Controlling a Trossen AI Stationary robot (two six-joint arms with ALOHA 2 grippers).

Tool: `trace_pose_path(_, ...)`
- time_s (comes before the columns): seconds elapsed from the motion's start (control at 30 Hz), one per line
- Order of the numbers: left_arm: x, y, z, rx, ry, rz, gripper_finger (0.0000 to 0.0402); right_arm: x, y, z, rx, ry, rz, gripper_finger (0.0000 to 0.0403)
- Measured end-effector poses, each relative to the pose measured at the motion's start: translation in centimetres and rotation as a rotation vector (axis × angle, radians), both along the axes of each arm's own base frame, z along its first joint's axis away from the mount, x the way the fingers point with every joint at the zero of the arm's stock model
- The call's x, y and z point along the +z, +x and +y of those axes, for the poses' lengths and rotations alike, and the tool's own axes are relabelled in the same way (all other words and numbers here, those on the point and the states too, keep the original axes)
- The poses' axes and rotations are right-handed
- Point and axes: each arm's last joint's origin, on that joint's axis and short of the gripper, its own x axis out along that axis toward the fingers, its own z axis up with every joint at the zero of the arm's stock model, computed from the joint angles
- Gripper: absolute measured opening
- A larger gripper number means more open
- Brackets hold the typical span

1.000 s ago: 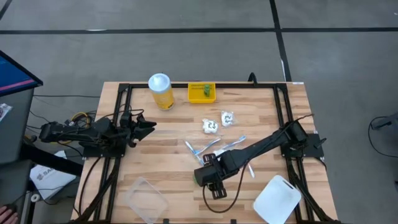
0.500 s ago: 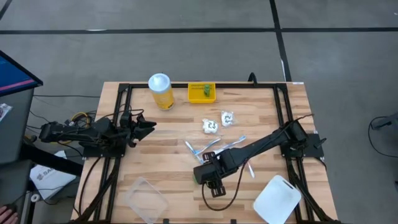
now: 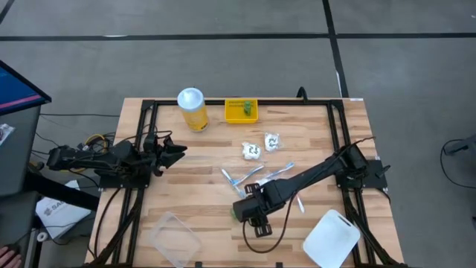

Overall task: Pick & Place Travel size toiletries
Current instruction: Put the right green shampoo into the yellow bin

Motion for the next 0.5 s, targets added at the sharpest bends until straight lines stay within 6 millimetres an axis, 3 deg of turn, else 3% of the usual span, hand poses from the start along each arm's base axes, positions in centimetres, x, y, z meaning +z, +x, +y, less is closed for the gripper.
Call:
trace_pose_path(0.3,0.00,0.00,0.00,0.000,0.000,0.000,0.0172,0.02,0.05,0.02,0.026,0.006,-0.005,0.0104)
trace_pose_path(0.5,0.00,0.00,0.00,0.000,0.000,0.000,0.0172,0.03,0.06,0.03,0.028,0.007,-0.006,0.0091)
